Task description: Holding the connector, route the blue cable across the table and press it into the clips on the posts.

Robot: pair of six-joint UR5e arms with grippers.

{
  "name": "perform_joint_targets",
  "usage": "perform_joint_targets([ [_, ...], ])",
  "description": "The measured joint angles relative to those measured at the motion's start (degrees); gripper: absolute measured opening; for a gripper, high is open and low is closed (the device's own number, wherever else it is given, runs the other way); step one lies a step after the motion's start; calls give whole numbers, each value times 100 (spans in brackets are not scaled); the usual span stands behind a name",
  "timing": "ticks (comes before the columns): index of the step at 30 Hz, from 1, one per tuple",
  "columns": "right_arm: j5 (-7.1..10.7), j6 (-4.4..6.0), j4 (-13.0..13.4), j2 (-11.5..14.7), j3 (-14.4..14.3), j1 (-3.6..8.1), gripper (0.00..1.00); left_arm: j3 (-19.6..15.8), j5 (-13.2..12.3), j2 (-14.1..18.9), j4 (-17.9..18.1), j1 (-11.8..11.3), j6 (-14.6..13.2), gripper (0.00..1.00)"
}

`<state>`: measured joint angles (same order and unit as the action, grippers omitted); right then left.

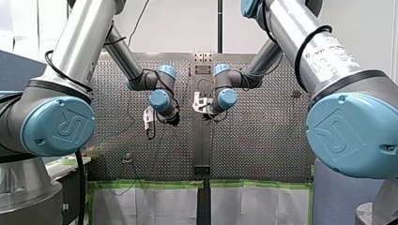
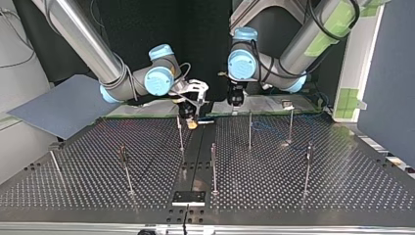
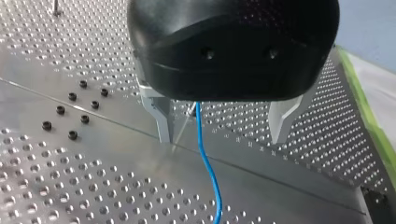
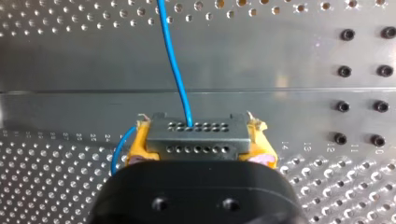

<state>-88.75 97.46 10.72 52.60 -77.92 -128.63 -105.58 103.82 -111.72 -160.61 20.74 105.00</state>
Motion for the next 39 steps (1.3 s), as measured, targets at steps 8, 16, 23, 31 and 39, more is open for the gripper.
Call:
perform_joint_targets([
  [8, 6, 3, -9, -2, -13, 24, 0, 399, 343, -358, -18, 110, 183, 100],
  [16, 38, 2, -8, -1, -16, 28, 0, 735, 471, -512, -10, 248, 262, 100],
  [23, 50, 3, -8, -1, -16, 28, 0, 818, 618, -747, -30, 326, 337, 100],
  [31, 50, 5, -8, -2, -15, 30, 0, 821, 719, -799, -12, 352, 411, 47],
  [39, 51, 11, -8, 0, -15, 29, 0, 821, 577, -801, -29, 354, 489, 45],
])
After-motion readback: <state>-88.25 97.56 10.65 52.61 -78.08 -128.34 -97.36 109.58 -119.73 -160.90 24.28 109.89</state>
